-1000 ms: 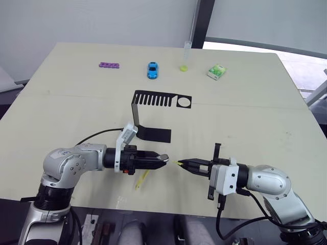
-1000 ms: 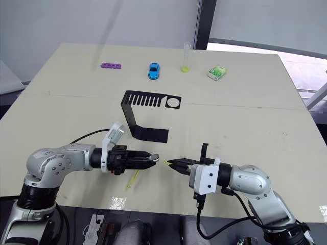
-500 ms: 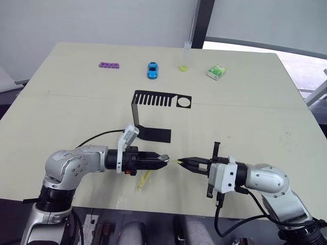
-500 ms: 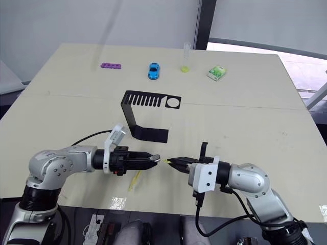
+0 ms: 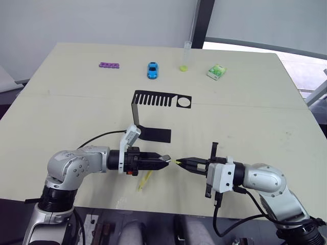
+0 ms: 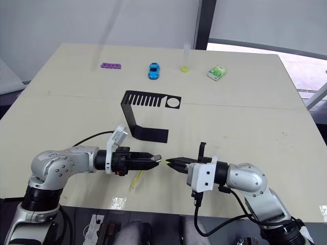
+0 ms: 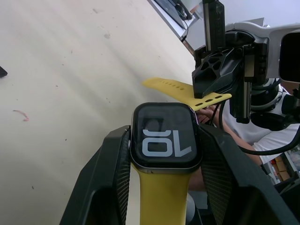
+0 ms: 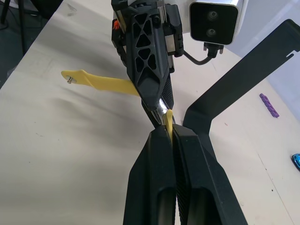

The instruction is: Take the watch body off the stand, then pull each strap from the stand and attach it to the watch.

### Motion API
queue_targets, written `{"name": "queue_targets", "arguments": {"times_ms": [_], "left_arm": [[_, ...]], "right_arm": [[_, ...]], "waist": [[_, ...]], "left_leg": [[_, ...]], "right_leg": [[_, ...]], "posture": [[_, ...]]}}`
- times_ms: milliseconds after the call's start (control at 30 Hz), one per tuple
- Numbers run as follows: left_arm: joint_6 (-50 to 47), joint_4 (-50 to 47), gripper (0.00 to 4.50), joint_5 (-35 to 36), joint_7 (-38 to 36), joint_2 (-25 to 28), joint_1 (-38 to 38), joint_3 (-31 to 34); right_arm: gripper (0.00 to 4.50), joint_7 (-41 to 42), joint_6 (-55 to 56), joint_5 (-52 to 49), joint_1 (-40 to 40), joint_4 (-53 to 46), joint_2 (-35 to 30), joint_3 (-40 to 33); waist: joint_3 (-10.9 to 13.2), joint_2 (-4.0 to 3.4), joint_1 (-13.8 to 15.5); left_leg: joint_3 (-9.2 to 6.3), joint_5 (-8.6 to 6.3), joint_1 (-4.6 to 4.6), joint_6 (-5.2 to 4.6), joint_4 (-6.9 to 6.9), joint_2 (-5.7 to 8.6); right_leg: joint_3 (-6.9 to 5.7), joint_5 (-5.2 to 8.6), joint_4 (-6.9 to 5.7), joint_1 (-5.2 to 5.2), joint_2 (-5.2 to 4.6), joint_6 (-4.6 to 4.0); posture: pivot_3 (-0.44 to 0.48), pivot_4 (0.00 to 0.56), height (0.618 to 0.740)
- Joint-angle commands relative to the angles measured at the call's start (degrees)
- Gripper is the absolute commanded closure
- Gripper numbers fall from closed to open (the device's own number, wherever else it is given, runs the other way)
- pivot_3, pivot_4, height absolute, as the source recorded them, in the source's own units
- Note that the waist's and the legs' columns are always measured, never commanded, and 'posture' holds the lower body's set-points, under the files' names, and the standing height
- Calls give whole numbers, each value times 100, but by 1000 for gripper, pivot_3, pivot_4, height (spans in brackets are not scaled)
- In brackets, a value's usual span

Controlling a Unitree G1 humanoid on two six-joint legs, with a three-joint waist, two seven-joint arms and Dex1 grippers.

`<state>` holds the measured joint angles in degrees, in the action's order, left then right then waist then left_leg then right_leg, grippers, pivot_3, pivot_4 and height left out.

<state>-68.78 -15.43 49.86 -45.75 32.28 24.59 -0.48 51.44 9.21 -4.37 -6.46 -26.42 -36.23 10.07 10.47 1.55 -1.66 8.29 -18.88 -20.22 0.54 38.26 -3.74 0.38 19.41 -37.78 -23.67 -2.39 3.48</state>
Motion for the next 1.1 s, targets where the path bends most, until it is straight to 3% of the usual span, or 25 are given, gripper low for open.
{"name": "queue_targets", "arguments": {"times_ms": [33,1100], "left_arm": [[-16,-156,2868,98,40,-40,72,-18],[-426,-296,2868,307,205,-432,217,-13]], "right_arm": [[4500,-58,162,-40,-90,-64,29,-10],[4500,-13,343,132,-393,259,170,229]], "waist": [[0,0,0],[0,0,-4]], "left_leg": [[0,0,0,0,0,0],[1,0,0,0,2,0]], "right_leg": [[0,0,0,0,0,0],[0,0,-3,0,0,0]], "posture": [[0,150,740],[0,150,740]]}}
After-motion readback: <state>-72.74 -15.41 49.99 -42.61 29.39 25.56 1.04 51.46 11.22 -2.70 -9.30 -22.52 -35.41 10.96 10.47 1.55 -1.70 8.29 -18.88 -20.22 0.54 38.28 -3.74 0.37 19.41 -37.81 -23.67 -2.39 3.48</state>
